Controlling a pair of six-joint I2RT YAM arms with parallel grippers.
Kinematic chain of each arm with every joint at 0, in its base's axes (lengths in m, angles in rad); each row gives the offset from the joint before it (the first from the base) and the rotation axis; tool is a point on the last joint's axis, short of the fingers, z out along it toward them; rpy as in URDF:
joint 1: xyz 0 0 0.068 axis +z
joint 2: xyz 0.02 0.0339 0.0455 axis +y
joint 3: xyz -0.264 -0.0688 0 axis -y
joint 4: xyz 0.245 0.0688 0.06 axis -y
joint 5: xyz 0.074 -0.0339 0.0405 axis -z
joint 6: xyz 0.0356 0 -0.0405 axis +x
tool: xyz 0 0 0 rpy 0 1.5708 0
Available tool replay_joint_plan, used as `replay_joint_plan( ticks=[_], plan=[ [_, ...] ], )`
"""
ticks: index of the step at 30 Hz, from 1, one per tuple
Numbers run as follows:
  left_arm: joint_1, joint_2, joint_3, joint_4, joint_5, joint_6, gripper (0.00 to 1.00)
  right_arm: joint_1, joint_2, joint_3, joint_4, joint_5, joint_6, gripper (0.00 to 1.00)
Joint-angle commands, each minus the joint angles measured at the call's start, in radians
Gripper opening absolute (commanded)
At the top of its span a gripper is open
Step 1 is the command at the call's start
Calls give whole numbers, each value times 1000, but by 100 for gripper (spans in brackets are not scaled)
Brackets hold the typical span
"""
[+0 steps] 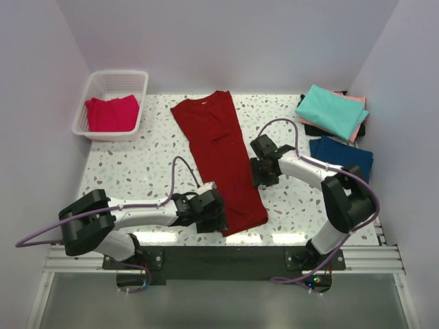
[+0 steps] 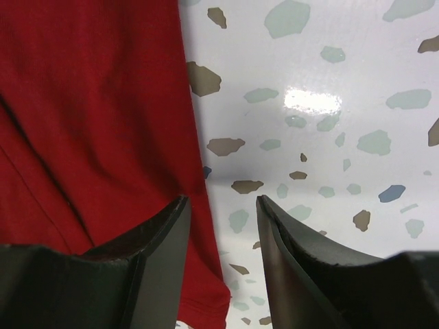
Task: Fold and stack the t-shirts
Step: Fold the tshirt
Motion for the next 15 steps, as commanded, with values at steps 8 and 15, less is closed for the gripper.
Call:
replay_joint_plan(
  ticks=[8, 15],
  plan=[
    [-33, 142, 120, -98, -65, -54, 46, -1, -131, -70, 13, 10, 20, 47],
    [-45, 124, 101, -189, -76, -125, 14, -1, -193, -179, 42, -41, 50, 47]
  ],
)
